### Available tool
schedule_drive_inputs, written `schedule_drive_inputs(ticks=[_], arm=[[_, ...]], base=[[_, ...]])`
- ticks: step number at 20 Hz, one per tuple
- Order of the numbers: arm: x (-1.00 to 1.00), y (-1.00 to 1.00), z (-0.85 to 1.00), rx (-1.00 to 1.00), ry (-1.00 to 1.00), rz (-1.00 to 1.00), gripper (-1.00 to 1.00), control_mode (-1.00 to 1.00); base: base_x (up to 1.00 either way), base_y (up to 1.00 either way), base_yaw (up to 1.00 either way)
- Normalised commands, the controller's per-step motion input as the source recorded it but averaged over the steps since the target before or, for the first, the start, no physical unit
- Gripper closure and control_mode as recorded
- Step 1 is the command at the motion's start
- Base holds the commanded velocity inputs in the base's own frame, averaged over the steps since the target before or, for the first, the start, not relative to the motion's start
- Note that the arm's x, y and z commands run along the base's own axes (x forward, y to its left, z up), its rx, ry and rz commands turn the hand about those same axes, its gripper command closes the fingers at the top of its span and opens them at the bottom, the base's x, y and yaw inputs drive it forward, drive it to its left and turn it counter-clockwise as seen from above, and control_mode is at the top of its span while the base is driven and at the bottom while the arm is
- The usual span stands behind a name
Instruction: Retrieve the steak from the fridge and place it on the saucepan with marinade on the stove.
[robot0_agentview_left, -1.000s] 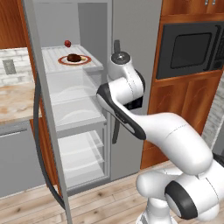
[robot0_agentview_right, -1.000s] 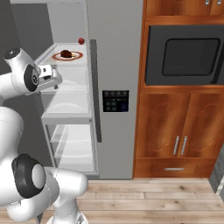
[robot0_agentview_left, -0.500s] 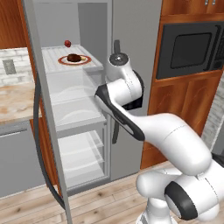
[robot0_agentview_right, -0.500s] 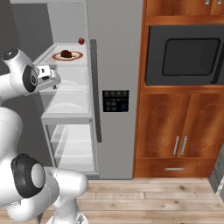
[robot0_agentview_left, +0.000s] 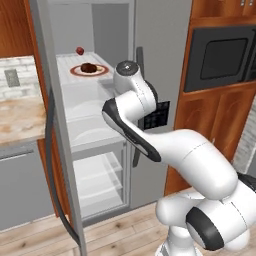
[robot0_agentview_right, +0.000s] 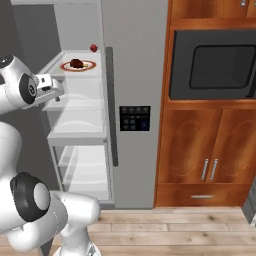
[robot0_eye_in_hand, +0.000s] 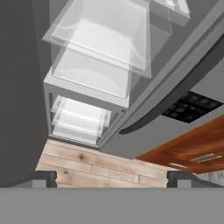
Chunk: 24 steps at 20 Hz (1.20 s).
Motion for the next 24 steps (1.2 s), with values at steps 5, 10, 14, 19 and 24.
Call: schedule_drive_inputs(ticks=[5,10,14,19,24], arm=[[0.0,0.0,0.0,0.0,0.0,0.0,-1.0,1.0],[0.0,0.0,0.0,0.0,0.0,0.0,-1.0,1.0],[0.0,0.0,0.0,0.0,0.0,0.0,-1.0,1.0],[0.0,0.0,0.0,0.0,0.0,0.0,-1.0,1.0],[0.0,0.0,0.0,0.0,0.0,0.0,-1.0,1.0]], base=[[0.56,0.1,0.0],[0.62,0.38,-0.06],[0.62,0.31,-0.14],[0.35,0.58,-0.21],[0.06,0.84,-0.2]])
